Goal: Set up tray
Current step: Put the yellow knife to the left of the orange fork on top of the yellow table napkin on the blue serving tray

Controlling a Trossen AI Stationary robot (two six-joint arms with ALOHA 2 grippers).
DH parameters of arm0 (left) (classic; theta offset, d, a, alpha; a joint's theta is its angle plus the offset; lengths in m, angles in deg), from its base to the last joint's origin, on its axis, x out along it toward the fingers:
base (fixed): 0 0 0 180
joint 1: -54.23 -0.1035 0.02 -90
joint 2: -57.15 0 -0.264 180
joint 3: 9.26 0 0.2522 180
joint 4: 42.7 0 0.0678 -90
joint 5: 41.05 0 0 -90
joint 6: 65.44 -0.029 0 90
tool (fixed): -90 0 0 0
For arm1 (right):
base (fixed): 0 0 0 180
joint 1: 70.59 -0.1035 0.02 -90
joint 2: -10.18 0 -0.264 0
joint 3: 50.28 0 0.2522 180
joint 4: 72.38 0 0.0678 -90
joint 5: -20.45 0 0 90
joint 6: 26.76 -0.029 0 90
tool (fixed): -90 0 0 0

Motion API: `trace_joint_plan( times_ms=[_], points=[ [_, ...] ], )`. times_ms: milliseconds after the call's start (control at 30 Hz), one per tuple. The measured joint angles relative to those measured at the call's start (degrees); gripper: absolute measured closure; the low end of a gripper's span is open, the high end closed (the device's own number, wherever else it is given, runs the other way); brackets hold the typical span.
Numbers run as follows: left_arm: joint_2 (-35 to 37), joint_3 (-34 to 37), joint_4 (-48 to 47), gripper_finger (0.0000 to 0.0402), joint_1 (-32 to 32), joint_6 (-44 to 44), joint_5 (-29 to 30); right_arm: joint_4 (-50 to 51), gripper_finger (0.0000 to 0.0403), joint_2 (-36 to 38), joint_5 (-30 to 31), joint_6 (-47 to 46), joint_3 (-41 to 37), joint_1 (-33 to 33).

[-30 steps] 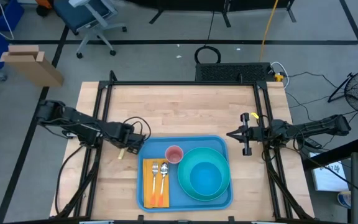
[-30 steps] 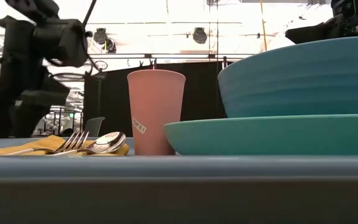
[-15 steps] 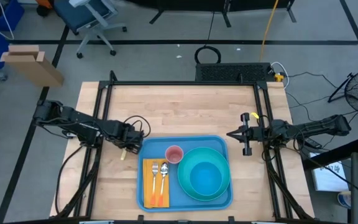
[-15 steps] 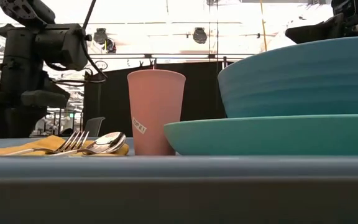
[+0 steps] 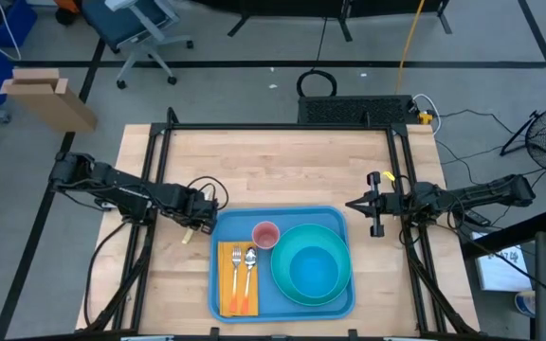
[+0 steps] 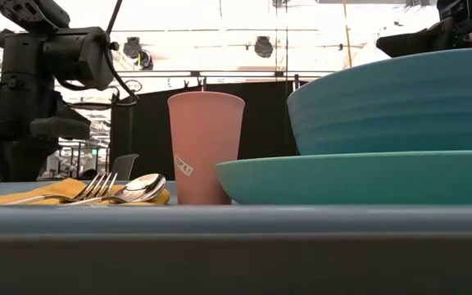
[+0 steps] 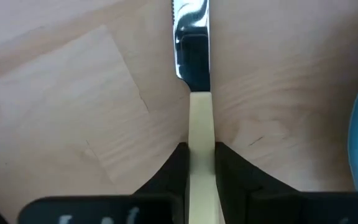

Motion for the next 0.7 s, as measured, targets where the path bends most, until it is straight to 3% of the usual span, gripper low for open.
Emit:
trace_joint_plan(
  times_ms=[167,367,533,700],
  points=[
    [4.29,-3.58,-0.99,0.0353,0.34,0.08,6.51,0.0,0.0403,0.0,-0.08,0.68,0.01,0.0],
    [7.19,-10.85,-1.33,0.0353,4.66,3.9,10.25,1.79,0.0403,0.0,-0.1,1.03,-0.01,0.0],
    [6.38,-16.9,0.53,0.0353,13.15,13.96,17.19,3.74,0.0403,-0.04,-0.09,1.43,0.0,0.0],
    [-0.22,-21.51,4.69,0.0353,22.98,27.32,22.81,6.05,0.0403,-0.04,-0.1,0.15,0.01,0.0]
  ],
)
